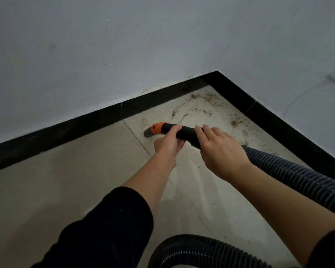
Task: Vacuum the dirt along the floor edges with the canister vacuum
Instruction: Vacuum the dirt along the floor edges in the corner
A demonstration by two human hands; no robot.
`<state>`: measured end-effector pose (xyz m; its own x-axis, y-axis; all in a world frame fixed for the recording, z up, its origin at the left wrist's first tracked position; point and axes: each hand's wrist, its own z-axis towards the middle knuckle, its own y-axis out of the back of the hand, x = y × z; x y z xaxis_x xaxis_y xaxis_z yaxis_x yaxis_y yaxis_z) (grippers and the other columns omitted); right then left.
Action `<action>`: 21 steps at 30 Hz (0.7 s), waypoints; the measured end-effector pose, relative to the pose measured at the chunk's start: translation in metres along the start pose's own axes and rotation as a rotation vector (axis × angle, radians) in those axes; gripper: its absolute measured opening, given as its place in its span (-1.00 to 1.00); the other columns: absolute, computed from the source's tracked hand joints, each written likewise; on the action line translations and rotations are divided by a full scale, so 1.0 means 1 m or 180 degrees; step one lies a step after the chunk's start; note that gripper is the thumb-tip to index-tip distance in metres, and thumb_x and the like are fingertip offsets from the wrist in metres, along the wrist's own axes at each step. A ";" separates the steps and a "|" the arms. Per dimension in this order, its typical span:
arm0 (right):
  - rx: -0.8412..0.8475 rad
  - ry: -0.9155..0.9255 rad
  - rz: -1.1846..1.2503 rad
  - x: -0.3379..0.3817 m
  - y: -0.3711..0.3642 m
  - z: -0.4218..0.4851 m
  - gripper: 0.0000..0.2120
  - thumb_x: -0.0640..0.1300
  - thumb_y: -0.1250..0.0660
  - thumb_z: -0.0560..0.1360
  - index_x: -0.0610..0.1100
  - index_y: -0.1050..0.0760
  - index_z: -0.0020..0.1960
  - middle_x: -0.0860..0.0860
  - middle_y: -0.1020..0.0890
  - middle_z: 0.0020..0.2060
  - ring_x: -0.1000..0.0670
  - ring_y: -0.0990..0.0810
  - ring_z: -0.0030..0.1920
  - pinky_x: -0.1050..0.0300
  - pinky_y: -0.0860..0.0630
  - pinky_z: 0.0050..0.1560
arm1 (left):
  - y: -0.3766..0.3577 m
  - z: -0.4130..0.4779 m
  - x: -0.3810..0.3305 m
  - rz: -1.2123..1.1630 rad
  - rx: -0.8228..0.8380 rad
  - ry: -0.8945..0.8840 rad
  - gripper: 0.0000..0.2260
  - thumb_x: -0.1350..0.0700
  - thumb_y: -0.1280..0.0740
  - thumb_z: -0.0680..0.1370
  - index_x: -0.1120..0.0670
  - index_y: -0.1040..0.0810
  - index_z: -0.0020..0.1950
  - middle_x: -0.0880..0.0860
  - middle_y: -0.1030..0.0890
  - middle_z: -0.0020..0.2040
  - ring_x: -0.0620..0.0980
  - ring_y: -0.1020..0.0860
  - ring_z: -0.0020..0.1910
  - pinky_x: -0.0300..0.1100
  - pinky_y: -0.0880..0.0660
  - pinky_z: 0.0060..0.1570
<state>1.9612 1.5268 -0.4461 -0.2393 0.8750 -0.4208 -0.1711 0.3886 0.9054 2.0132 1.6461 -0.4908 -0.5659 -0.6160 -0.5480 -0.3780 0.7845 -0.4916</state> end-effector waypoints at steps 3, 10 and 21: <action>0.0056 0.0016 0.0044 0.002 0.002 0.000 -0.35 -0.23 -0.54 0.27 -0.34 -0.44 0.31 -0.23 -0.60 0.08 -0.18 -0.62 -0.09 0.00 -0.58 -0.11 | 0.002 -0.003 -0.001 -0.0016 -0.0015 -0.0004 -0.75 0.16 -0.45 0.50 0.22 -0.52 0.11 0.17 -0.67 -0.05 -0.07 -0.65 -0.19 -0.28 -0.60 -0.07; 0.0175 0.0075 0.0084 0.007 0.010 -0.002 -0.38 -0.22 -0.48 0.35 -0.32 -0.39 0.37 -0.22 -0.58 0.13 -0.17 -0.60 -0.03 0.00 -0.57 -0.05 | 0.008 -0.007 -0.003 -0.0043 -0.0025 0.0010 -0.71 0.15 -0.46 0.49 0.22 -0.52 0.15 0.18 -0.68 -0.01 -0.06 -0.66 -0.16 -0.24 -0.60 0.01; 0.0314 0.0121 0.0103 0.016 0.021 -0.004 -0.39 -0.20 -0.40 0.44 -0.30 -0.31 0.43 -0.22 -0.53 0.24 -0.16 -0.57 0.09 0.01 -0.53 0.08 | 0.018 -0.012 -0.005 -0.0055 -0.0057 0.0000 -0.71 0.15 -0.46 0.49 0.22 -0.53 0.14 0.16 -0.68 -0.05 -0.05 -0.66 -0.15 -0.24 -0.60 0.01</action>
<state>1.9504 1.5476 -0.4341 -0.2795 0.8767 -0.3914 -0.0682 0.3885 0.9189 2.0003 1.6647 -0.4886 -0.5592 -0.6294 -0.5395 -0.4008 0.7750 -0.4887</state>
